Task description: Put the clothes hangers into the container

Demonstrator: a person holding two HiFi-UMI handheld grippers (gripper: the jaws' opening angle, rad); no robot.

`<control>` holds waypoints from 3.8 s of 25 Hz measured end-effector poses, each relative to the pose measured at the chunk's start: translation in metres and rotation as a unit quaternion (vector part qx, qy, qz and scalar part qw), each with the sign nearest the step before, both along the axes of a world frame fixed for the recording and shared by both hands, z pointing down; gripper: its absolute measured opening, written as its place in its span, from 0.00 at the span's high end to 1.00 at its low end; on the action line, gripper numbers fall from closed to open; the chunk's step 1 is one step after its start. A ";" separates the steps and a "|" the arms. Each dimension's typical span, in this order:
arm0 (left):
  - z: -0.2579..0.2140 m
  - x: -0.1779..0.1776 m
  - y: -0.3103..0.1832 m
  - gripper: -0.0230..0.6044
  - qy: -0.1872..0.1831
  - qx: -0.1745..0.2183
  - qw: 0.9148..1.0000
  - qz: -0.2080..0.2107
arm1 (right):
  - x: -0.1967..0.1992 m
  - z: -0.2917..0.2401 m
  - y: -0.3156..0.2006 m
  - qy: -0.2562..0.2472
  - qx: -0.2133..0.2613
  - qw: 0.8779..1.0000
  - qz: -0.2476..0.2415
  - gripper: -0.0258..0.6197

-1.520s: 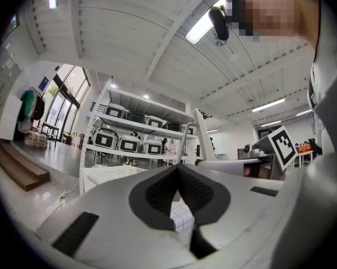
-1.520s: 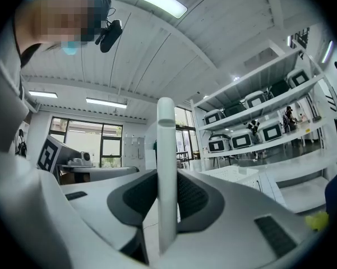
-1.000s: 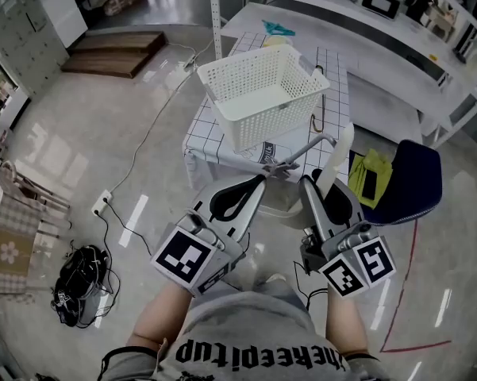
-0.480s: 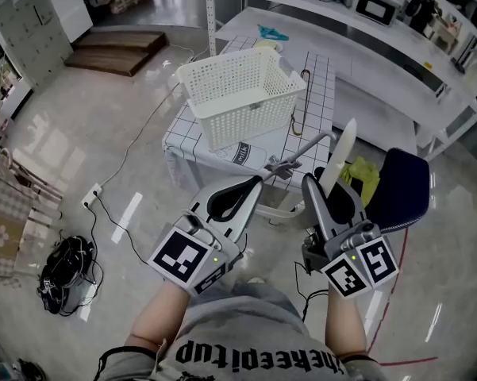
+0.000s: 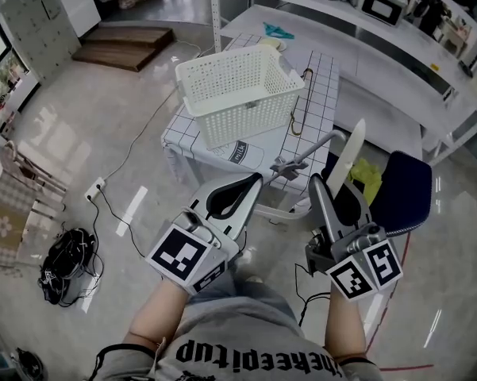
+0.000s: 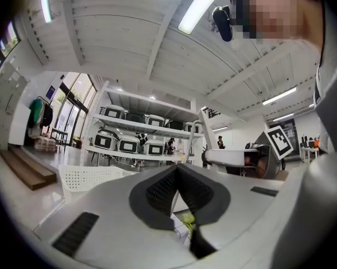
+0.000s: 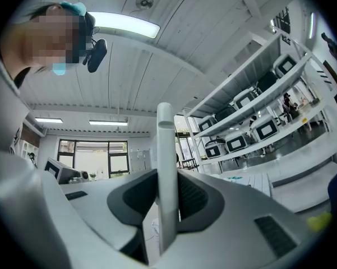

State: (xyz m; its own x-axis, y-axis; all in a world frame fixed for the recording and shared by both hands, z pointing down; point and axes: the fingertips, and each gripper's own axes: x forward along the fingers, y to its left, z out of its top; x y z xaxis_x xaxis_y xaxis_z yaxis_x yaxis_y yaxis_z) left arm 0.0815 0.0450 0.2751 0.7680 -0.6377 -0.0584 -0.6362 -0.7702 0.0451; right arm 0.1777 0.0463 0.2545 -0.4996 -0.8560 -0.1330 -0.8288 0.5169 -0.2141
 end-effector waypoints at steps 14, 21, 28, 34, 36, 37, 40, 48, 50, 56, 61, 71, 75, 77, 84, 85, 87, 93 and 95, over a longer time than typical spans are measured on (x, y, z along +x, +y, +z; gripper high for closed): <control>-0.007 -0.066 -0.046 0.92 0.002 0.000 0.997 -0.075 | -0.047 -0.027 -0.059 -0.019 0.015 0.997 -0.067 0.82; -0.007 -0.110 -0.072 0.92 0.003 0.000 0.993 -0.119 | -0.089 -0.032 -0.091 -0.025 0.017 0.994 -0.109 0.82; -0.009 -0.142 -0.109 0.92 0.001 0.002 0.990 -0.141 | -0.119 -0.045 -0.128 -0.035 0.028 0.989 -0.139 0.82; -0.020 -0.164 -0.141 0.92 0.008 0.005 0.991 -0.134 | -0.138 -0.071 -0.162 -0.048 0.046 0.987 -0.149 0.82; -0.023 -0.170 -0.151 0.92 0.012 0.006 0.991 -0.129 | -0.143 -0.080 -0.174 -0.053 0.052 0.986 -0.151 0.82; -0.023 -0.172 -0.156 0.92 0.013 0.007 0.992 -0.127 | -0.144 -0.085 -0.179 -0.055 0.056 0.986 -0.149 0.82; -0.024 -0.179 -0.167 0.93 0.017 0.010 0.993 -0.120 | -0.148 -0.099 -0.193 -0.061 0.071 0.985 -0.145 0.82; -0.021 -0.184 -0.193 0.92 0.030 0.004 0.993 -0.116 | -0.144 -0.136 -0.220 -0.076 0.107 0.981 -0.144 0.82; -0.021 -0.180 -0.201 0.93 0.031 0.004 0.993 -0.117 | -0.135 -0.139 -0.231 -0.077 0.112 0.981 -0.140 0.82; -0.021 -0.158 -0.228 0.92 0.032 0.001 0.990 -0.137 | -0.111 -0.134 -0.274 -0.070 0.106 0.982 -0.143 0.82; -0.023 -0.141 -0.248 0.92 0.031 -0.002 0.986 -0.164 | -0.103 -0.118 -0.310 -0.064 0.087 0.980 -0.169 0.82; -0.007 -0.116 -0.270 0.93 0.032 -0.019 0.975 -0.221 | -0.095 -0.067 -0.365 -0.048 0.040 0.975 -0.213 0.82; -0.002 -0.109 -0.273 0.93 0.032 -0.019 0.970 -0.240 | -0.095 -0.052 -0.376 -0.041 0.027 0.972 -0.232 0.82; -0.001 -0.106 -0.274 0.93 0.033 -0.020 0.968 -0.249 | -0.096 -0.046 -0.380 -0.038 0.022 0.970 -0.239 0.82; 0.004 -0.102 -0.273 0.93 0.032 -0.026 0.960 -0.276 | -0.101 -0.023 -0.390 -0.034 -0.003 0.964 -0.263 0.82; 0.006 -0.102 -0.273 0.92 0.032 -0.027 0.959 -0.279 | -0.102 -0.019 -0.391 -0.032 -0.007 0.964 -0.265 0.82; 0.008 -0.101 -0.273 0.93 0.031 -0.029 0.958 -0.285 | -0.104 -0.010 -0.393 -0.029 -0.017 0.962 -0.270 0.82; 0.012 -0.100 -0.275 0.93 0.030 -0.035 0.954 -0.297 | -0.107 0.018 -0.399 -0.021 -0.053 0.959 -0.279 0.82; 0.012 -0.100 -0.276 0.93 0.030 -0.035 0.953 -0.298 | -0.109 0.024 -0.401 -0.019 -0.065 0.956 -0.284 0.82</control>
